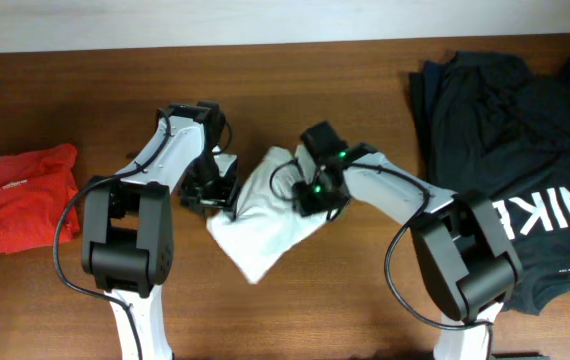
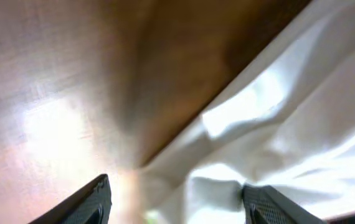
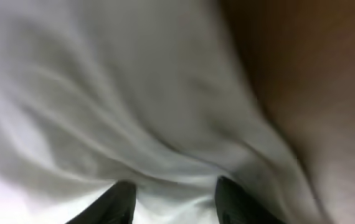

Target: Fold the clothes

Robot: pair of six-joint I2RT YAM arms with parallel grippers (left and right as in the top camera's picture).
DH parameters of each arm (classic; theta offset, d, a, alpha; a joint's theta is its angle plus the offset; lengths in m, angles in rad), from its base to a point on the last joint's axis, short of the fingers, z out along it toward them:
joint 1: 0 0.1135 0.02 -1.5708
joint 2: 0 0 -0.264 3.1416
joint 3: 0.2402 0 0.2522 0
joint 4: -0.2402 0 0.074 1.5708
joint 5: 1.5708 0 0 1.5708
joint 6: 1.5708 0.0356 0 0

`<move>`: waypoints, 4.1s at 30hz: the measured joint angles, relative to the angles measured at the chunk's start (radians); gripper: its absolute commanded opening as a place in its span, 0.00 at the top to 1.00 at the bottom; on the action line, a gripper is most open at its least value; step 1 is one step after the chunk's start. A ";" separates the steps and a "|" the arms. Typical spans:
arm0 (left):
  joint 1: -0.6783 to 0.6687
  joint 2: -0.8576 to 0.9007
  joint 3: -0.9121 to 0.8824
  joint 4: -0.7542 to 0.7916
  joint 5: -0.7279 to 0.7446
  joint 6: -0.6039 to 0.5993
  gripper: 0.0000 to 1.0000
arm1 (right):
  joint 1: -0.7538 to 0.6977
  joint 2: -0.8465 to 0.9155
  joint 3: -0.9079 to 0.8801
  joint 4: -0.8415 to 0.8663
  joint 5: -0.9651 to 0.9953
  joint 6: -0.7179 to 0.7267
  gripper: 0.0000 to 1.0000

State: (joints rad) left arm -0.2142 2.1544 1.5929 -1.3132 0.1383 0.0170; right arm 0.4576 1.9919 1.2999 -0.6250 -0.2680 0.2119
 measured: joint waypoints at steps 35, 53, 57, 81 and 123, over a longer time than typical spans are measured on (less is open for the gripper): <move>0.037 0.139 0.156 0.308 0.505 0.268 0.02 | -0.206 -0.137 0.720 -0.973 0.309 -0.054 0.35; 0.015 0.248 0.203 0.182 0.623 0.301 1.00 | -0.325 -0.137 0.720 -1.009 0.313 -0.054 0.35; 0.080 0.251 0.324 0.098 0.492 0.275 1.00 | -0.325 -0.137 0.720 -1.009 0.313 -0.054 0.36; 0.752 -0.069 0.486 0.203 0.087 0.180 1.00 | -0.374 -0.138 0.720 -1.002 0.313 -0.054 0.36; 0.857 -0.069 0.486 0.217 0.211 0.134 0.01 | -0.374 -0.138 0.720 -0.999 0.304 -0.051 0.27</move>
State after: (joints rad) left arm 0.6426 2.0853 2.0792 -1.0958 0.3496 0.1513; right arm 0.0837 1.8538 2.0197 -1.6238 0.0360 0.1612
